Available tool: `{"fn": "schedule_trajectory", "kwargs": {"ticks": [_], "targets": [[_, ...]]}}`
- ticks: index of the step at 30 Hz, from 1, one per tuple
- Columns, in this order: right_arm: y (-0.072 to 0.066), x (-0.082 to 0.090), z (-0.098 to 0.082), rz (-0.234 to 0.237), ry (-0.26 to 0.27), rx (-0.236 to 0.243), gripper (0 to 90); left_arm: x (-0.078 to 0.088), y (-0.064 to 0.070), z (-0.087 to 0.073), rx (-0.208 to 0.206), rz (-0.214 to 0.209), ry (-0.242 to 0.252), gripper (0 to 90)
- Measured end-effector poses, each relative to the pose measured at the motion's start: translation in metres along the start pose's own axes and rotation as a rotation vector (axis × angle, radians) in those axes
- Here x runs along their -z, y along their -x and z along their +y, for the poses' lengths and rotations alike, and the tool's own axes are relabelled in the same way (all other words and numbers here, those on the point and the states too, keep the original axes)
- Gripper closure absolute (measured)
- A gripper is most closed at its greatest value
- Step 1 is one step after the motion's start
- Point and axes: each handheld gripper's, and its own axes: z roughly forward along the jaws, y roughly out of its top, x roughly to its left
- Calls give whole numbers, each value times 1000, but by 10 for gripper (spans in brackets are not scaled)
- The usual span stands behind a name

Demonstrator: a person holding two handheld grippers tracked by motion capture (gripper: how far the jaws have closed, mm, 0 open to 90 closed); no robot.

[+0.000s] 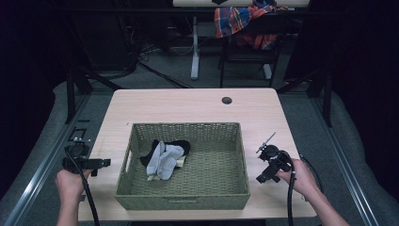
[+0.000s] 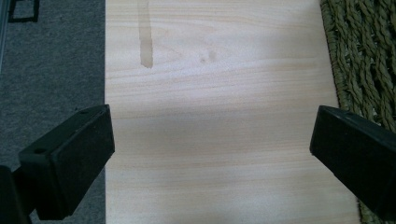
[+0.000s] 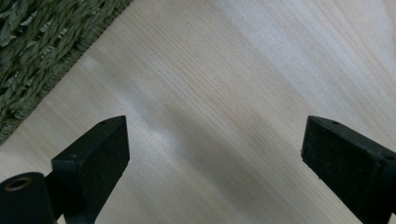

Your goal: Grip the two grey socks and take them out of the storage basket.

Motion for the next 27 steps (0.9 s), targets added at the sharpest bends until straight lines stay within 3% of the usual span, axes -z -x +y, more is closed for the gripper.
{"fn": "schedule_trajectory", "kwargs": {"ticks": [20,27], "targets": [[-1,0,0,-6,-9,5,74,6,-2,0,17,-6,19,1],[-1,1,1,-4,-12,12,75,16,2,5,13,-13,30,0]]}}
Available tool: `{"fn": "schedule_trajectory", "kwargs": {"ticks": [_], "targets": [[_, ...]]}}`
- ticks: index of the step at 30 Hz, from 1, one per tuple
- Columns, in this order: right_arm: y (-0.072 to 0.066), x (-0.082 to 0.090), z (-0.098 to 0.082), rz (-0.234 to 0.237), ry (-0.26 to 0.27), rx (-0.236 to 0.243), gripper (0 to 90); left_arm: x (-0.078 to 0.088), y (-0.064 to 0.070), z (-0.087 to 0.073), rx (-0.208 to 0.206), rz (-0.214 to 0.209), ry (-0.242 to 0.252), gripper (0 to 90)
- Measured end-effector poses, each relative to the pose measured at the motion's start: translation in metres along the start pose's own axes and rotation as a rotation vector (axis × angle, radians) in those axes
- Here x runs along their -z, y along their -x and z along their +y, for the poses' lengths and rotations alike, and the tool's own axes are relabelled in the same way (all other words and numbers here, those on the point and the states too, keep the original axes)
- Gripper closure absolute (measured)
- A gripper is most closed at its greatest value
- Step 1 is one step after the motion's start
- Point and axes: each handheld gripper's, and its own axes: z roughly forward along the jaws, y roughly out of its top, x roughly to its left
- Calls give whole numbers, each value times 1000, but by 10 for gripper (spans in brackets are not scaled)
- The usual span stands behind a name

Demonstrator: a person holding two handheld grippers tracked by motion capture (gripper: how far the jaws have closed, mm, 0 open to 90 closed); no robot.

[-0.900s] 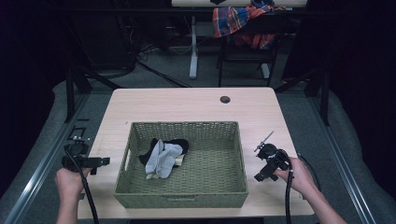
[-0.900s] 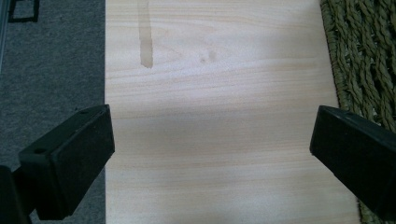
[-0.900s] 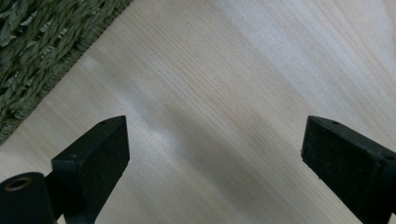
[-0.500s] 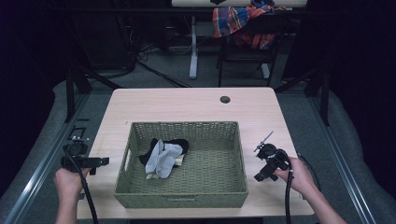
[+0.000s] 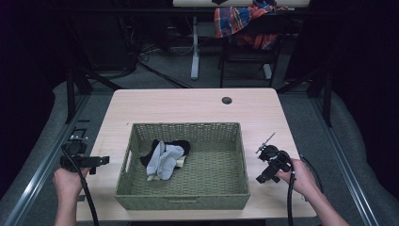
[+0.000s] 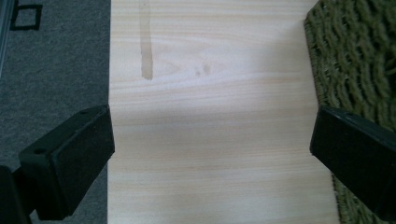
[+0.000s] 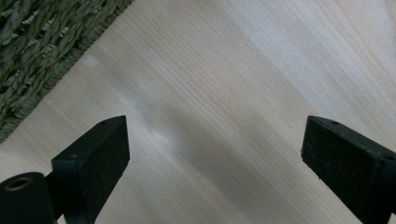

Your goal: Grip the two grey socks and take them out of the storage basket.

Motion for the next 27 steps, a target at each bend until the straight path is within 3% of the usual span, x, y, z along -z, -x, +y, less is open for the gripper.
{"fn": "schedule_trajectory", "kwargs": {"ticks": [5,7,13,21,27], "targets": [[1,1,0,-3,-13,6,74,8,5,4,-8,-10,36,0],[-1,-2,-1,2,17,-18,74,11,8,6,-10,-17,42,0],[-1,-1,-1,1,11,-18,75,25,15,12,-28,-24,70,0],[0,-2,-1,3,15,-18,75,46,33,22,-76,-45,119,0],[0,-1,-1,3,15,-16,75,52,46,26,-112,-60,138,0]]}}
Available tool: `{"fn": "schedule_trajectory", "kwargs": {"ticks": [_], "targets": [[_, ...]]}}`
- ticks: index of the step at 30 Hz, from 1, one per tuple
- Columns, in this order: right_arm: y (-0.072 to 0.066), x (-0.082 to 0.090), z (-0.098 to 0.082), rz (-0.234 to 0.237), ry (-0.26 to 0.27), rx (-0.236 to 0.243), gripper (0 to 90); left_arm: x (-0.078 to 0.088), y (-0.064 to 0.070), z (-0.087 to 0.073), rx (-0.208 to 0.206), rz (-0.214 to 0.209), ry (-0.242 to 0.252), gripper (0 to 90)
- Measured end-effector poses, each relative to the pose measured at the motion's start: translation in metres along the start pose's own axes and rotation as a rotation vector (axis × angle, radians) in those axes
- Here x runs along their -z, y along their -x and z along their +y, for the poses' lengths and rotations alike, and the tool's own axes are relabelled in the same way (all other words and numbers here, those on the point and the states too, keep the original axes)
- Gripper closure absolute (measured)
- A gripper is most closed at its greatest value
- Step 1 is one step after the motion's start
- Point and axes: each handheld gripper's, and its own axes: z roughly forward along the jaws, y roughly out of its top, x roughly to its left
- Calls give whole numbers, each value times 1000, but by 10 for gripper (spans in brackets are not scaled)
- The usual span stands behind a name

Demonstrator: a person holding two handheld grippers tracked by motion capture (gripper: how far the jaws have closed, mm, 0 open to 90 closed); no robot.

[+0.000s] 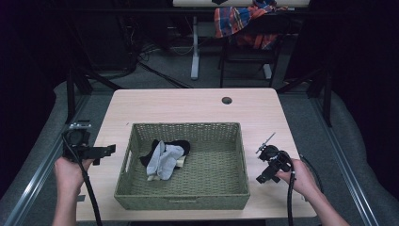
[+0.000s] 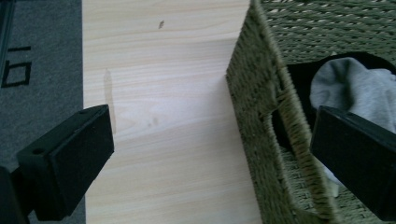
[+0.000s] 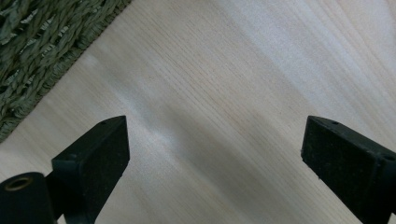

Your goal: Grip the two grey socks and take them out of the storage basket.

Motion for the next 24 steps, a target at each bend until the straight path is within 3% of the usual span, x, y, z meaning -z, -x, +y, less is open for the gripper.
{"fn": "schedule_trajectory", "kwargs": {"ticks": [3,9,10,11,13,14,15,24], "targets": [[-1,-1,0,3,9,-12,75,2,8,3,-27,-9,3,0],[1,2,1,-6,-20,10,75,5,22,9,-68,-26,14,0],[-4,-5,-2,15,55,-55,75,5,24,10,-74,-28,15,0],[1,3,1,-6,-34,21,75,5,28,11,-79,-36,20,0],[1,3,1,-7,-33,21,75,6,32,13,-94,-41,20,0],[0,1,0,-6,-6,5,75,5,35,14,-97,-41,25,0],[1,3,1,-7,-33,22,75,5,38,15,-107,-44,22,0],[0,1,0,-5,-14,8,76,-1,58,22,-153,-83,17,0]]}}
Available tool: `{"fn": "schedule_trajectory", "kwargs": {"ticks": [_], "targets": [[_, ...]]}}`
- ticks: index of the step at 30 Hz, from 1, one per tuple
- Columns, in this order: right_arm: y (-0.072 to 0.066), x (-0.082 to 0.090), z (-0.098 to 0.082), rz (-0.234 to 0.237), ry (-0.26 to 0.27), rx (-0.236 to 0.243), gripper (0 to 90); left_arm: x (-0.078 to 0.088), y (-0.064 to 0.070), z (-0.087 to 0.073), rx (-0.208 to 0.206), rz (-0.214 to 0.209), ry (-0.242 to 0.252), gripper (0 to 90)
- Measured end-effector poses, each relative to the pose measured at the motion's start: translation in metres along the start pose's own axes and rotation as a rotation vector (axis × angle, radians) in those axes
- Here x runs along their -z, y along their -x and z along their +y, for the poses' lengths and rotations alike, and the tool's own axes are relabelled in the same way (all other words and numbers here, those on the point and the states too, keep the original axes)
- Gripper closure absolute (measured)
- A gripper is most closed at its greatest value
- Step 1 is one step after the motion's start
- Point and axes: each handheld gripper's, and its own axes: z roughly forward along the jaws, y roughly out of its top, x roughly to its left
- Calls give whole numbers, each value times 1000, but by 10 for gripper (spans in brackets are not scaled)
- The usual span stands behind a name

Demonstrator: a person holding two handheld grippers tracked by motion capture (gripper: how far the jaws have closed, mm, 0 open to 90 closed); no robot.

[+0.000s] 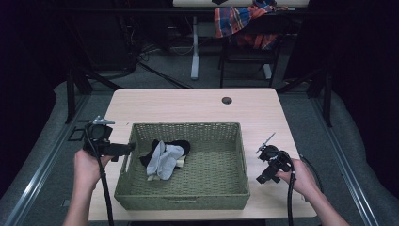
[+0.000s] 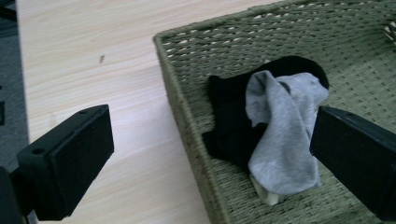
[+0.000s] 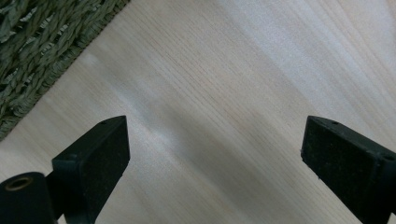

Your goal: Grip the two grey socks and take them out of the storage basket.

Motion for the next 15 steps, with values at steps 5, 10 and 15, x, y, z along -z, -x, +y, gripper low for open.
{"fn": "schedule_trajectory", "kwargs": {"ticks": [5,10,15], "targets": [[0,0,0,1,0,-4,76,-5,8,6,-27,-25,-7,0],[0,1,0,0,-5,-1,76,-11,16,12,-43,-49,-11,0],[0,0,0,-1,0,-6,76,-22,26,20,-51,-70,-18,0]]}}
